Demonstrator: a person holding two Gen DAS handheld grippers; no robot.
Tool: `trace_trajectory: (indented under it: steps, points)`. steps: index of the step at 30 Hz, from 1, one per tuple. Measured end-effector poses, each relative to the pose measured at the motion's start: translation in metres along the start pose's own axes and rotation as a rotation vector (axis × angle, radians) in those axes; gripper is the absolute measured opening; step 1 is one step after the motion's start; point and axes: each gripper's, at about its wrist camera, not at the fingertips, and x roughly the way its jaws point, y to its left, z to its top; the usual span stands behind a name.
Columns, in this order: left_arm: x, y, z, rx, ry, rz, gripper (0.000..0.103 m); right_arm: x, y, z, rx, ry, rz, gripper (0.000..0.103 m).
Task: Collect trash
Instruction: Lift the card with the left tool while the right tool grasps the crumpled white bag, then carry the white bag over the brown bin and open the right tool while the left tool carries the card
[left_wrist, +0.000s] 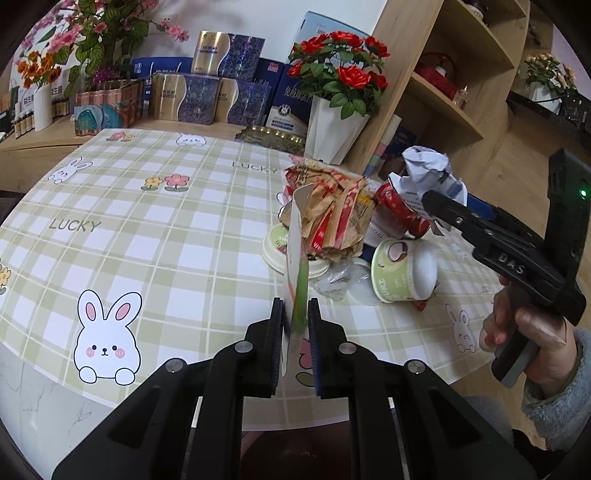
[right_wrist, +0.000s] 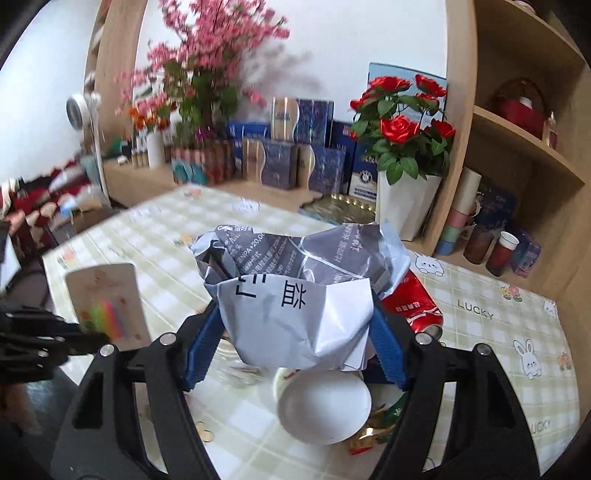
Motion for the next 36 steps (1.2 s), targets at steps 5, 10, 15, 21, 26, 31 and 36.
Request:
trace_trajectory:
  steps: [5, 10, 15, 21, 26, 31, 36]
  points:
    - [-0.019, -0.006, 0.004, 0.014, -0.020, -0.012, 0.013, -0.027, 0.003, 0.003, 0.058, -0.022, 0.020, 0.073]
    - [-0.044, -0.012, -0.002, 0.037, -0.031, -0.014, 0.013, -0.059, 0.013, -0.005, 0.083, -0.033, 0.025, 0.073]
    - [-0.070, -0.010, -0.018, 0.040, -0.021, -0.025, 0.013, -0.086, 0.022, -0.021, 0.130, -0.011, 0.045, 0.073]
    - [-0.098, -0.004, -0.047, 0.015, 0.008, -0.039, 0.013, -0.118, 0.039, -0.050, 0.175, 0.029, 0.078, 0.073]
    - [-0.119, -0.002, -0.076, 0.020, 0.024, -0.031, 0.013, -0.142, 0.059, -0.078, 0.176, 0.074, 0.099, 0.073]
    - [-0.132, -0.005, -0.099, 0.028, 0.034, -0.035, 0.013, -0.152, 0.070, -0.109, 0.229, 0.147, 0.140, 0.073]
    - [-0.134, -0.012, -0.110, 0.050, 0.045, -0.040, 0.013, -0.149, 0.074, -0.133, 0.247, 0.232, 0.151, 0.073]
